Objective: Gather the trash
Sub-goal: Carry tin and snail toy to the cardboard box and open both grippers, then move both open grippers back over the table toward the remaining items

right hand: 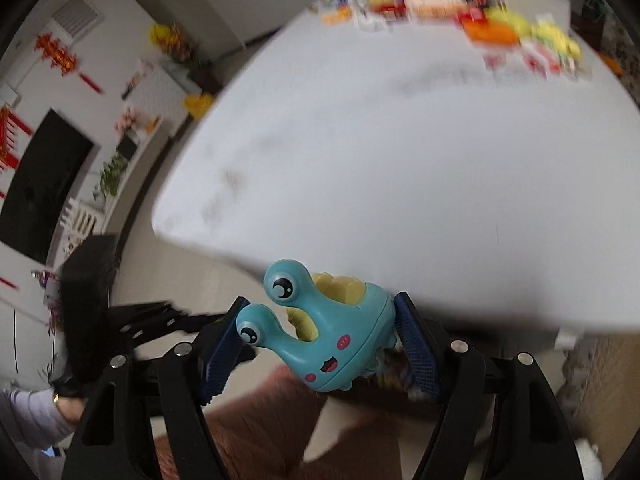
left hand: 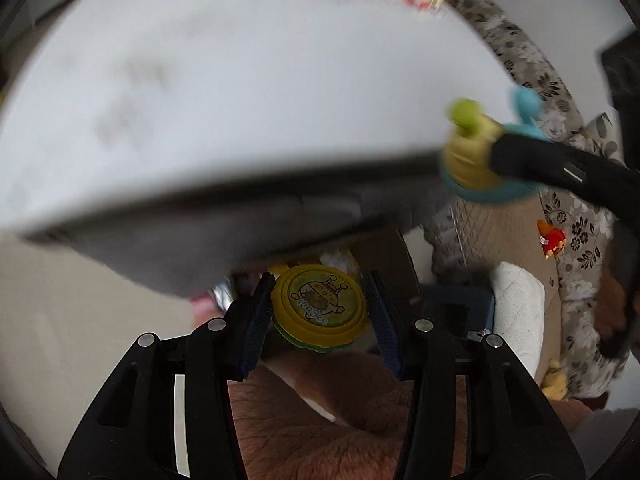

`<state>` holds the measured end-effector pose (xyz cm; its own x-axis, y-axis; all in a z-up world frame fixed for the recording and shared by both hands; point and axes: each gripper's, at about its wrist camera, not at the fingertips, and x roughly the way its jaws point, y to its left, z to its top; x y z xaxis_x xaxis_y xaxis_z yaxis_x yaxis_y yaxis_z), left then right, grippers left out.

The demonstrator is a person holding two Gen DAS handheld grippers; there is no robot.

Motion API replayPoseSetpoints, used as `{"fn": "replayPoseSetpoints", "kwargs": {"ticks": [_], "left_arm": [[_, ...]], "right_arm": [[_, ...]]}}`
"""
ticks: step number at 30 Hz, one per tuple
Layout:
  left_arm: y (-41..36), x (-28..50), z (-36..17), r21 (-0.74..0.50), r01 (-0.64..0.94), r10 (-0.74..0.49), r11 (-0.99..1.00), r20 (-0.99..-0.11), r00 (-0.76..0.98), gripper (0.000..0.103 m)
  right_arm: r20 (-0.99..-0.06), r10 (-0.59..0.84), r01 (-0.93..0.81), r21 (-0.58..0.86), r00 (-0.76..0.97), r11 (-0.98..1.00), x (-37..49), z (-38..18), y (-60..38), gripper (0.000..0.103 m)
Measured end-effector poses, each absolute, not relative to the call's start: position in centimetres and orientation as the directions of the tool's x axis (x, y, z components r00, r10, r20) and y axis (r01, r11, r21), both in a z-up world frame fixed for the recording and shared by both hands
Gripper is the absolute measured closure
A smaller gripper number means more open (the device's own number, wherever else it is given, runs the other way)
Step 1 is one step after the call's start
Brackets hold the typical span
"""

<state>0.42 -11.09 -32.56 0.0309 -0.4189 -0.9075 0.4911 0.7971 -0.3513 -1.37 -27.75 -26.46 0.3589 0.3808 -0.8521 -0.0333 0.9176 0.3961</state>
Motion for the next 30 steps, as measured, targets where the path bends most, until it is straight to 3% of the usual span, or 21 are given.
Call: {"fn": "replayPoseSetpoints", "kwargs": {"ticks": [6,10,11,13,15,22,26,30], "left_arm": [[-15.1,-0.9,-44.6,-0.381,0.414,-0.381,0.827,-0.921,-0.084,0.057],[-17.4,-1.1,-52.3,-0.301,0.406,-0.275,0.863,-0.953,-0.123,0.057],[-17.5,-1.2,-53.9,-0.278,0.397,-0.245,0.875,-0.96,-0.134,0.049],[-17.8,-1.1,-57.4,-0.24,0.35,-0.186,0.906,-0.966,-0.181,0.029],[-17.4,-1.5,-59.9,-0.23,0.297,-0.165,0.927,-0.96,-0.228,0.027],[-17.5,-2.4,-60.7,-0.195,0.283,-0.125,0.939,-0.961,-0.248,0.026],[-17.3,-2.2,-58.3,-0.188,0.31,-0.118,0.932,-0.965,-0.233,0.026],[-16.3,-1.8,-52.0,-0.21,0.34,-0.151,0.917,-0.97,-0.192,0.026]], "right_arm": [[-0.913,0.317,0.077,0.346,0.257,0.935,-5.2,-36.2,-30.3,0.032],[-0.946,0.251,0.161,0.285,0.205,0.945,-5.7,-44.3,-32.4,0.031],[-0.956,0.219,0.172,0.253,0.195,0.952,-5.8,-46.0,-32.7,0.031],[-0.983,0.11,0.197,0.138,0.147,0.971,-5.7,-50.0,-33.4,0.016],[-0.991,0.079,0.22,0.101,0.104,0.97,-5.9,-52.5,-34.1,0.013],[-0.995,0.091,0.259,0.096,0.031,0.961,-6.8,-54.8,-35.4,0.013],[-0.993,0.106,0.248,0.114,0.046,0.962,-6.6,-52.3,-34.8,0.013],[-0.982,0.151,0.212,0.172,0.109,0.962,-5.9,-46.3,-33.4,0.013]]}}
